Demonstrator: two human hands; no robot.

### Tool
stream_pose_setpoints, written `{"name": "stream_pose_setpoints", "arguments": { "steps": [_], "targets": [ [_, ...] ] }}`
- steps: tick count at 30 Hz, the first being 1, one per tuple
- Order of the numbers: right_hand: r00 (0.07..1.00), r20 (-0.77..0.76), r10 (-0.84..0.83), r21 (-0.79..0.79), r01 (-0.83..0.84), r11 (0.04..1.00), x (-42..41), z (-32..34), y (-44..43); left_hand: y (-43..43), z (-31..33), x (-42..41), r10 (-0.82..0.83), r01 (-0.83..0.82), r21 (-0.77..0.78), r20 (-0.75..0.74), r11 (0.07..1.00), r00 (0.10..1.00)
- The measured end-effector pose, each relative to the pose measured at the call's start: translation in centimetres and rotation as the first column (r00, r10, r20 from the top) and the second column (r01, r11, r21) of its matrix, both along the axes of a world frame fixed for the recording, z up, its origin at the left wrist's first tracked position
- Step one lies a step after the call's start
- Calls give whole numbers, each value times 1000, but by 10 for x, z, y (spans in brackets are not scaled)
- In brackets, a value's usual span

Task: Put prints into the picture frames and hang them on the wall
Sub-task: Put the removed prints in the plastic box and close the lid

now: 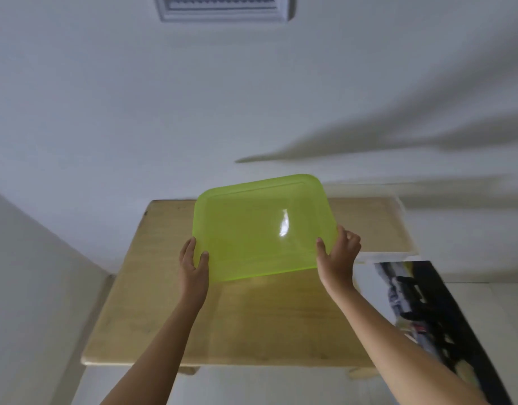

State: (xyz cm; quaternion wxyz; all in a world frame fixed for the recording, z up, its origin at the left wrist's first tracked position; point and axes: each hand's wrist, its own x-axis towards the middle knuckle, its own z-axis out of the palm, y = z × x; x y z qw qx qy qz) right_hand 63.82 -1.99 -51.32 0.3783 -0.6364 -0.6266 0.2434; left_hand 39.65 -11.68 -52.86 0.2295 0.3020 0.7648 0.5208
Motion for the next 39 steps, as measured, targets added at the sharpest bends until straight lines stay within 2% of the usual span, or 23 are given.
{"name": "stream_pose_setpoints", "arguments": {
  "steps": [5,10,17,27,32,35,39],
  "targets": [
    [987,35,156,-110,-151,982,-82,-19,-57,-86,-15,-81,47,-53,-118,-54,992,997],
    [974,76,215,-235,-192,953,-117,-49,-94,-132,-34,-120,17,-31,-214,-68,976,998],
    [955,189,230,-346,-154,925,-113,-75,-111,-142,-64,-122,-75,56,-322,-48,945,996],
    [911,281,301,-373,-185,909,-104,-81,-108,-138,-83,-110,-145,32,-480,-199,877,969],
    [946,188,263,-375,-178,910,-65,-63,-93,-109,-60,-83,-134,-46,-522,-302,852,944],
    [966,164,200,-317,-141,938,-13,-45,-79,-76,-42,-41,-209,51,-446,-313,894,926],
    [974,204,103,-258,-48,965,81,-24,-58,-28,-30,52,-337,232,-332,-306,914,890]
  ]
}}
